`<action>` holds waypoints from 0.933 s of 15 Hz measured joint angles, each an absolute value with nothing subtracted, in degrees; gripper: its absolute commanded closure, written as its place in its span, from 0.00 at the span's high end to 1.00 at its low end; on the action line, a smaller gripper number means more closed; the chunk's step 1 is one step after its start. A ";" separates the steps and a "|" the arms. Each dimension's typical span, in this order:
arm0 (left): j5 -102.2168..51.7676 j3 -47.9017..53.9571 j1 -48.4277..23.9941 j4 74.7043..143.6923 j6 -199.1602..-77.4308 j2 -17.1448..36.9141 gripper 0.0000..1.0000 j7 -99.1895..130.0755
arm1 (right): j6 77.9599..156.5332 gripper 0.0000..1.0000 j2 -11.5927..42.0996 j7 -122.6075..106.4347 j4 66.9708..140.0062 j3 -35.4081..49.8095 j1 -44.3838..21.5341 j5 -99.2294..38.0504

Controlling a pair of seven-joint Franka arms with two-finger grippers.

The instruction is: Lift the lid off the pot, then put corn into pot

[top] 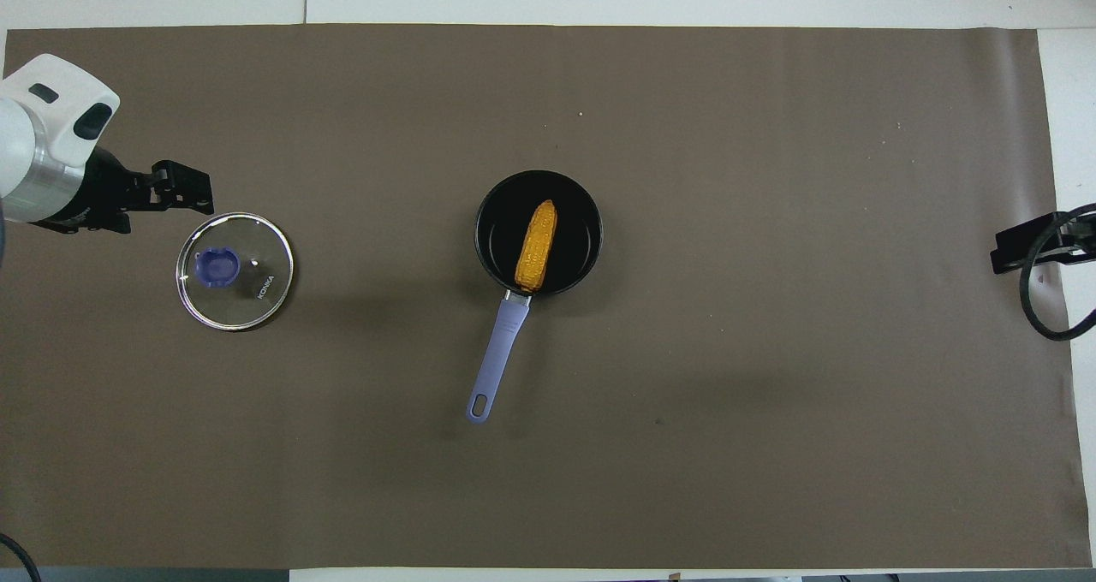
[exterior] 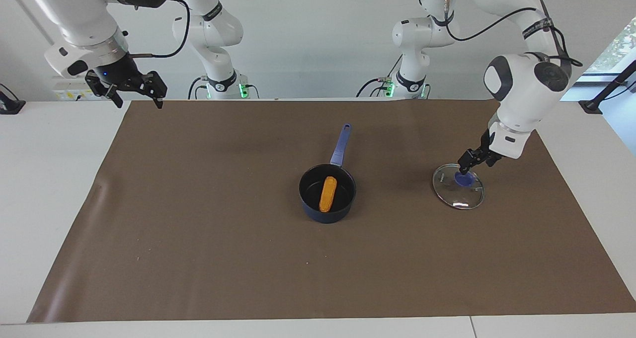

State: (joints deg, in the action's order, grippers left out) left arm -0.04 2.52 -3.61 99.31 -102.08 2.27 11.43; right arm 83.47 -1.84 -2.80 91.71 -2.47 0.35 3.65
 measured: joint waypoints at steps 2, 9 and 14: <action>0.74 2.82 -4.35 97.77 -97.76 -0.22 1.00 8.12 | 83.19 1.00 -1.65 -2.86 91.52 -2.32 0.35 3.62; 0.86 2.59 -4.17 103.25 -94.20 -6.51 1.00 3.21 | 83.12 1.00 -1.65 -2.88 91.48 -2.18 0.80 3.61; -0.39 2.67 -4.19 97.05 -87.99 -4.99 1.00 3.19 | 83.12 1.00 -1.65 -2.90 91.48 -2.17 1.82 3.60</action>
State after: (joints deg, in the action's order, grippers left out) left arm -0.39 2.67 -4.19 97.05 -87.99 -4.99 3.19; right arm 83.12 -1.65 -2.90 91.48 -2.17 1.82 3.60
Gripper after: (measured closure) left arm 0.000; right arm 0.000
